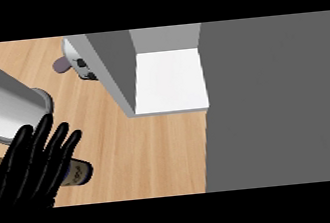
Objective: Pick up the wine, place it into the cabinet and close the cabinet
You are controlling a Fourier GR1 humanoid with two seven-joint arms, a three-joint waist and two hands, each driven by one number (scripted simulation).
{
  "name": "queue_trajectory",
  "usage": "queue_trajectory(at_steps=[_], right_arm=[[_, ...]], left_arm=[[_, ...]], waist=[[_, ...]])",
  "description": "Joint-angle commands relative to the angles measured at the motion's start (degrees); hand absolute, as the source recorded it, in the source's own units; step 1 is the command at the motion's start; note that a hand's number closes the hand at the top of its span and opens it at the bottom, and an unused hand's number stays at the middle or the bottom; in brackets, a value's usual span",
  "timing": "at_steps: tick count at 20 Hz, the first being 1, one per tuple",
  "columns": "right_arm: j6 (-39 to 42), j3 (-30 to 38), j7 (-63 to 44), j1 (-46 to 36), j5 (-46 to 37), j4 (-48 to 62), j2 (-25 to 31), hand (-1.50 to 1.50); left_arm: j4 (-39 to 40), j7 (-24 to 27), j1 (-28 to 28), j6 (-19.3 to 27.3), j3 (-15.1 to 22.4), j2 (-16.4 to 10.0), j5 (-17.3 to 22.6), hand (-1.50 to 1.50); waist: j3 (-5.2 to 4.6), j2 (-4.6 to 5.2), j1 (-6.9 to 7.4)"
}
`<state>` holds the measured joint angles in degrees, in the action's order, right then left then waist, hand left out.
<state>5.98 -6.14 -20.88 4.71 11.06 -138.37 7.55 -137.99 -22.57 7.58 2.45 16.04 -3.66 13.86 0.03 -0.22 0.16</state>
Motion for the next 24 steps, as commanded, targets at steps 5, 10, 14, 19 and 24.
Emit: queue_trajectory(at_steps=[5,10,14,19,24], right_arm=[[-1.69,-0.45,-4.97,-1.06,0.23,-5.19,0.23,-1.50],[-2.99,1.89,-9.85,-3.65,2.78,-7.86,1.28,-1.50],[-3.41,-0.41,-8.17,-4.89,0.75,-5.47,-0.56,-1.50],[-1.45,2.46,-7.35,-2.50,3.65,-7.33,0.65,-1.50],[-2.39,3.72,-7.61,-6.37,2.63,-3.56,0.42,-1.50]], left_arm=[[-10.93,-7.06,-3.48,7.94,6.90,1.45,-10.08,-1.50],[-14.53,-8.14,0.74,7.93,7.23,-0.66,-10.85,-1.50],[-12.90,-10.98,-2.71,10.95,5.06,0.91,-11.99,-1.50],[-13.40,-12.29,-0.93,11.07,0.41,-0.07,-10.04,-1.50],[-12.32,-6.24,3.38,8.48,-2.97,-1.42,-9.23,-1.50]], waist=[[0.04,-0.10,-0.08],[-0.04,-0.11,0.16],[-0.03,0.06,-0.02],[-0.03,0.01,-0.11],[-0.06,0.06,0.22]])
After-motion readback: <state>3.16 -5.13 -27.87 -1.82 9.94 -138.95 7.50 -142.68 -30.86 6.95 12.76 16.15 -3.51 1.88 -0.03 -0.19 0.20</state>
